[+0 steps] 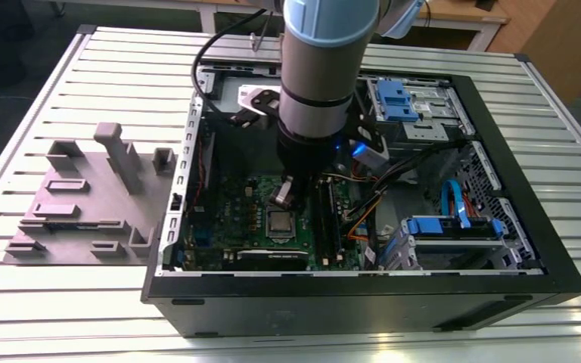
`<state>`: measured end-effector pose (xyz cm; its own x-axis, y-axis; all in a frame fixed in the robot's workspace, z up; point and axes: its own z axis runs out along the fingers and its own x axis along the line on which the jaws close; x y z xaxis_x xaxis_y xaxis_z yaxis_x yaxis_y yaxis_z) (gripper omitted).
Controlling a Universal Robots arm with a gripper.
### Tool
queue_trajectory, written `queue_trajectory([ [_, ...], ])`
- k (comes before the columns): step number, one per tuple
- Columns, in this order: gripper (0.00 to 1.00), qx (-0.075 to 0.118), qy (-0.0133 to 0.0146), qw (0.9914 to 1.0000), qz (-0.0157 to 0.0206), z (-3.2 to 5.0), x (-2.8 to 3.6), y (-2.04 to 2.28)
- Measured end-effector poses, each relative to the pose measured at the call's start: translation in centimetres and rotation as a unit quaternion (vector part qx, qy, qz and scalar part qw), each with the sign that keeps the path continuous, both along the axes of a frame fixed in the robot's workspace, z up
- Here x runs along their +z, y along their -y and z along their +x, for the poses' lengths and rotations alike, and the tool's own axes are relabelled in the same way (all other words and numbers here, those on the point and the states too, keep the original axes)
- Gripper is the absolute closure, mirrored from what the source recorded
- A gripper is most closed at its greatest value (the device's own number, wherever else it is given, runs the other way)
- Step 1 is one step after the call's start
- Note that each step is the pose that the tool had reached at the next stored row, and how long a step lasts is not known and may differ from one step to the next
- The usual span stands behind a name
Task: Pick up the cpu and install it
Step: 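Install the first cpu locking lever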
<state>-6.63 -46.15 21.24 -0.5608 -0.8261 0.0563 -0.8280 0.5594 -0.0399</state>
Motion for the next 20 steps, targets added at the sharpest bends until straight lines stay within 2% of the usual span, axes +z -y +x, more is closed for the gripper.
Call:
queue_trajectory([
  [11,0.9,0.0,0.0,1.0,-0.0011,0.0,-0.76,0.26],
  [17,0.9,-0.001,0.0,1.0,-0.0017,0.02,-0.81,0.75],
  [20,0.9,-0.002,0.0,1.0,-0.0019,0.02,-0.88,0.86],
])
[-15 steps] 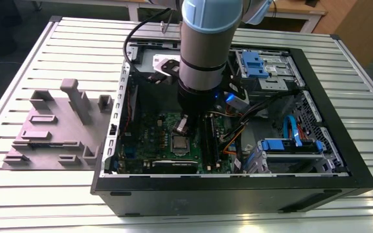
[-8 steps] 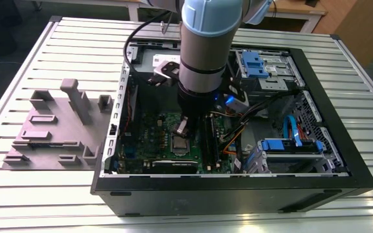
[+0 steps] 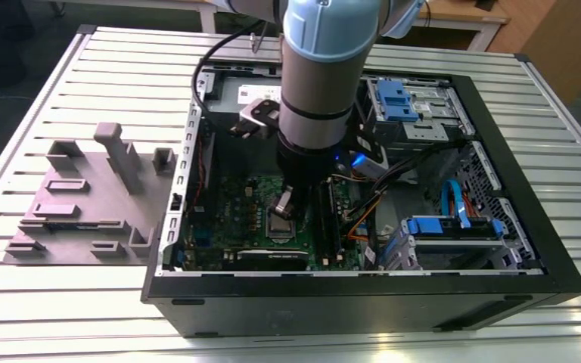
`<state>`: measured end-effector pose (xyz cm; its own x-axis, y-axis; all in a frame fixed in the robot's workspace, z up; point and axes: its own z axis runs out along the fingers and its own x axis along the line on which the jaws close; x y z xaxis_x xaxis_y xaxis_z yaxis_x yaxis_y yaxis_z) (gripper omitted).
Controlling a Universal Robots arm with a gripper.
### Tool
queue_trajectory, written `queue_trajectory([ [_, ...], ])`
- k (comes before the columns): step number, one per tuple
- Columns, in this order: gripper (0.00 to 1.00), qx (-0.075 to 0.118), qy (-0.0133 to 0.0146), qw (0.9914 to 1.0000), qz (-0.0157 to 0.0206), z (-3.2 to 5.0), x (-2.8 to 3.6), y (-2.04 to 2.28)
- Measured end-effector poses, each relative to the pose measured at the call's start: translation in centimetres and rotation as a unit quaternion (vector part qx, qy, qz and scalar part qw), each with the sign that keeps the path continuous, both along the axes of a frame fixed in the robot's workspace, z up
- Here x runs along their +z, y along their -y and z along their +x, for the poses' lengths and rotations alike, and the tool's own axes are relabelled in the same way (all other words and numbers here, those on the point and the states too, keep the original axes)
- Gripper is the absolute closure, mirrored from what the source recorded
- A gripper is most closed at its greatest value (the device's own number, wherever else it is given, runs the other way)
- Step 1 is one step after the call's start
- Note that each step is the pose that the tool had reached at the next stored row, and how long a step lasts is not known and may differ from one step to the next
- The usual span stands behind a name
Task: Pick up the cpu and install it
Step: 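Install the first cpu locking lever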
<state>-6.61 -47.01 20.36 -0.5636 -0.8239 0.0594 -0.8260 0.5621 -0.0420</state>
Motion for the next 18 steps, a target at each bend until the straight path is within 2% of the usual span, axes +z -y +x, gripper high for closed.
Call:
queue_trajectory([
  [18,0.9,-0.001,0.0,1.0,-0.0012,0.02,-0.81,0.33],
])
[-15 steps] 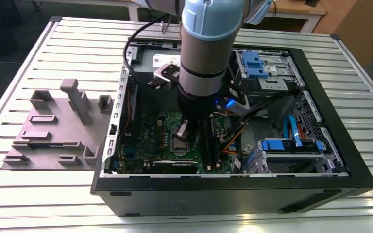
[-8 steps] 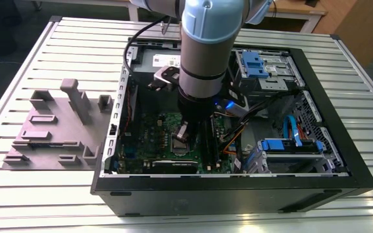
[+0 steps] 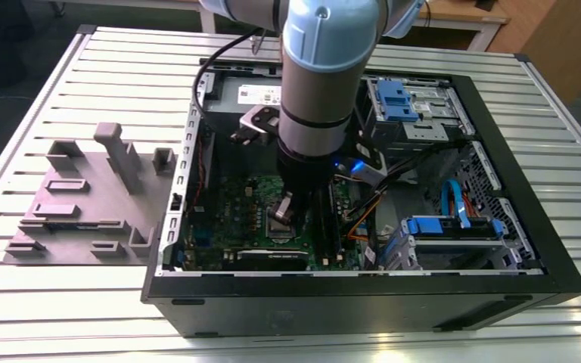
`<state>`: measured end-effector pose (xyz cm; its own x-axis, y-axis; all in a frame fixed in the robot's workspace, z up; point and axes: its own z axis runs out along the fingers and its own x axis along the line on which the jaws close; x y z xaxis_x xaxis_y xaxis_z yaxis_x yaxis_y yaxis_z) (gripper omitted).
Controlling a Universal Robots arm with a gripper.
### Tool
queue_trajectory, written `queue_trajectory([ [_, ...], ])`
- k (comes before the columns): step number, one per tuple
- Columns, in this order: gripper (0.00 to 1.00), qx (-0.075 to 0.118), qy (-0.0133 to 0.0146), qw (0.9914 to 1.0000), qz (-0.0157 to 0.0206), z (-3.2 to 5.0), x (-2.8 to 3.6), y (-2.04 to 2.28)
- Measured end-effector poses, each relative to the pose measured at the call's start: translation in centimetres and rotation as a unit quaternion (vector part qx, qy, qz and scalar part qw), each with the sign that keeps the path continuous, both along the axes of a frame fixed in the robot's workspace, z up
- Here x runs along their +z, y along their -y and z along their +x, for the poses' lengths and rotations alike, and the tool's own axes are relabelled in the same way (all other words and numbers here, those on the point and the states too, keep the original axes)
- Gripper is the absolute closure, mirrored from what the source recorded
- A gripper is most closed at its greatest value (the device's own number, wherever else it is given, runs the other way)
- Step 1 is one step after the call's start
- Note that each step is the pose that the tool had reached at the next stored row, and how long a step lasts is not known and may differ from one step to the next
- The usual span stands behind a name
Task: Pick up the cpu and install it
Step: 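Install the first cpu locking lever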
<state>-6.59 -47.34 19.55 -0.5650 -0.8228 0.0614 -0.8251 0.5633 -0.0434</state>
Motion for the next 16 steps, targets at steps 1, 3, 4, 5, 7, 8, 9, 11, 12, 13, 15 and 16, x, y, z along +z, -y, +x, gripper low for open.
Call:
queue_trajectory([
  [1,0.9,0.0,0.0,1.0,0.0,0.0,-0.02,0.05],
  [3,0.9,0.0,0.0,1.0,-0.0001,-0.01,-0.08,0.14],
  [4,0.9,0.0,0.0,1.0,-0.0001,0.0,-0.12,0.17],
  [5,0.9,0.0,0.0,1.0,-0.0001,0.0,-0.16,0.19],
  [7,0.9,0.0,0.0,1.0,-0.0001,0.01,-0.22,0.24],
  [8,0.9,0.0,0.0,1.0,-0.0001,0.01,-0.23,0.26],
  [9,0.9,0.0,0.0,1.0,-0.0001,0.02,-0.23,0.29],
  [11,0.9,0.0,0.0,1.0,-0.0001,0.04,-0.25,0.37],
  [12,0.9,0.0,0.0,1.0,-0.0001,0.06,-0.28,0.46],
  [13,0.9,0.0,0.0,1.0,-0.0001,0.07,-0.31,0.5],
  [15,0.9,0.0,-0.0001,1.0,-0.0002,0.09,-0.36,0.57],
  [16,0.9,0.0,-0.0001,1.0,-0.0002,0.11,-0.38,0.6],
])
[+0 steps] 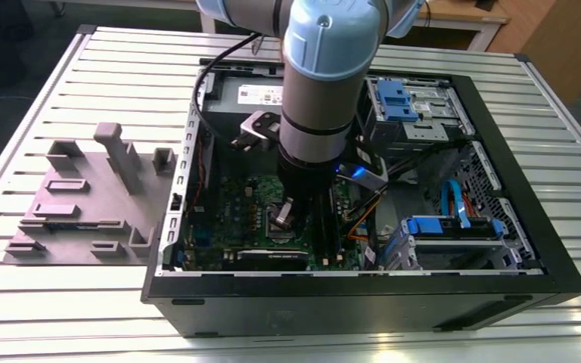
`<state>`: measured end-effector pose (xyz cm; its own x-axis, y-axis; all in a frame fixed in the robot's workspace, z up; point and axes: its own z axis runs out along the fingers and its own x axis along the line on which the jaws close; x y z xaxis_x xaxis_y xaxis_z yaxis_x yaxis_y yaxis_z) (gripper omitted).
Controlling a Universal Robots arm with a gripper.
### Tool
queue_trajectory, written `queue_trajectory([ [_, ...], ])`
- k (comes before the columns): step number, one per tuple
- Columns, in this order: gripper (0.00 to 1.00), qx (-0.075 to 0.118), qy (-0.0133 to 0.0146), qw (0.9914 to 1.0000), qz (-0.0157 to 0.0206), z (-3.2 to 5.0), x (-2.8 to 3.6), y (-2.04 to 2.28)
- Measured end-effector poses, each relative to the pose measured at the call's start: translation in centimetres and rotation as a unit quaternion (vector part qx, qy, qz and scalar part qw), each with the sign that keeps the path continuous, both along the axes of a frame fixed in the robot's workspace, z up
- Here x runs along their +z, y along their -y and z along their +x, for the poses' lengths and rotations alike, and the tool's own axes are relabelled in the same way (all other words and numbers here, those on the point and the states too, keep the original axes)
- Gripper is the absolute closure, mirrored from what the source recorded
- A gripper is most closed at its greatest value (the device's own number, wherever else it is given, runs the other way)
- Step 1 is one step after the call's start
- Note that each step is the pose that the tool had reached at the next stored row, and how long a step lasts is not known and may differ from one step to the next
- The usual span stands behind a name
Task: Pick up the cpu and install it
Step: 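Install the first cpu locking lever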
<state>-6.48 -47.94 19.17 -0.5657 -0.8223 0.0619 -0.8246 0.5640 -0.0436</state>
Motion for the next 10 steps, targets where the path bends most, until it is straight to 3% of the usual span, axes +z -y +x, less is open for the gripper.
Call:
queue_trajectory([
  [10,0.9,0.0,0.0,1.0,0.0,0.4,-0.2,0.11],
])
